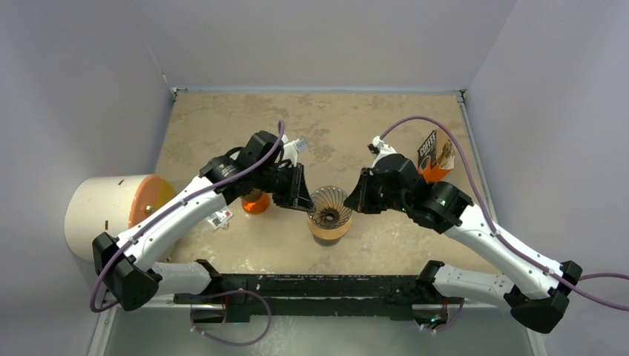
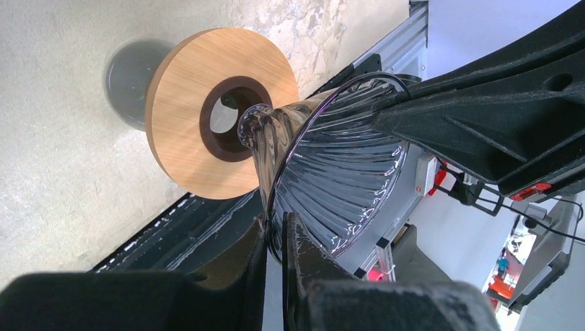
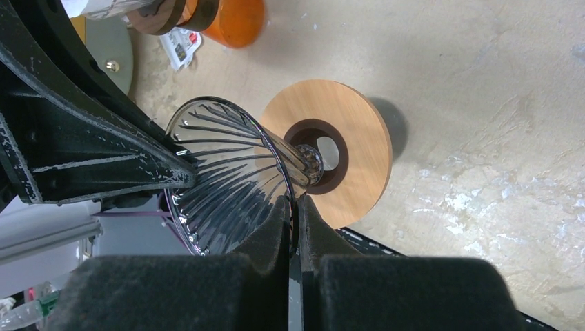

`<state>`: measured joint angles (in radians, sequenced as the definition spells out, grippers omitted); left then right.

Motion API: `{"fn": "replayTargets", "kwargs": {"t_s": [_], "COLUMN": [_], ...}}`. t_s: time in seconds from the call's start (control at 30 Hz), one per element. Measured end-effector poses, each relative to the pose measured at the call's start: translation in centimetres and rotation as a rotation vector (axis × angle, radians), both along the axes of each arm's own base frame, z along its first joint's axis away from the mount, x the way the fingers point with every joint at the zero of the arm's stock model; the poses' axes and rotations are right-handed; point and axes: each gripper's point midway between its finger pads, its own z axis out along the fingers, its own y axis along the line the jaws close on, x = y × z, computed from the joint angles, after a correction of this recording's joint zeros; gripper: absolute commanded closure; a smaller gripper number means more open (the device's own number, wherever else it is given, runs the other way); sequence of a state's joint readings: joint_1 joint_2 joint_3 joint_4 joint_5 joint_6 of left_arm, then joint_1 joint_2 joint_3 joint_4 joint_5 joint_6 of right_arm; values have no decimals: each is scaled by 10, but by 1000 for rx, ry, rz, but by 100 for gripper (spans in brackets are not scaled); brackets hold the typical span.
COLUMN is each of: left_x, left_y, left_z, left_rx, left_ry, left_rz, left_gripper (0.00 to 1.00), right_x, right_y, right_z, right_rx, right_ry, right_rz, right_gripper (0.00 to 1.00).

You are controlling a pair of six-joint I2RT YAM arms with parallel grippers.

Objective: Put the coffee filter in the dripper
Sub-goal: Place the coffee dripper in the dripper holder.

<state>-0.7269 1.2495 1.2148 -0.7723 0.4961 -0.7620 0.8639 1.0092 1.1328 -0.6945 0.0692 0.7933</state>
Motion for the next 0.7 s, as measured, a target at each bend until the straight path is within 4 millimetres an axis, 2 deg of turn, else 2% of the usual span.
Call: {"fn": "replayTargets", "kwargs": {"t_s": [0.7], "left_x": [4], "left_y": [1], "left_z": [-20], "left_rx": [61], "left_ry": [10], "left_rz": [-23], "left_gripper": [100], "right_x": [0], "right_y": [1], "right_z": [-22], "right_rx": [-22], "right_ry": [50], "right_rz": [-21], "right_gripper": [100]}}
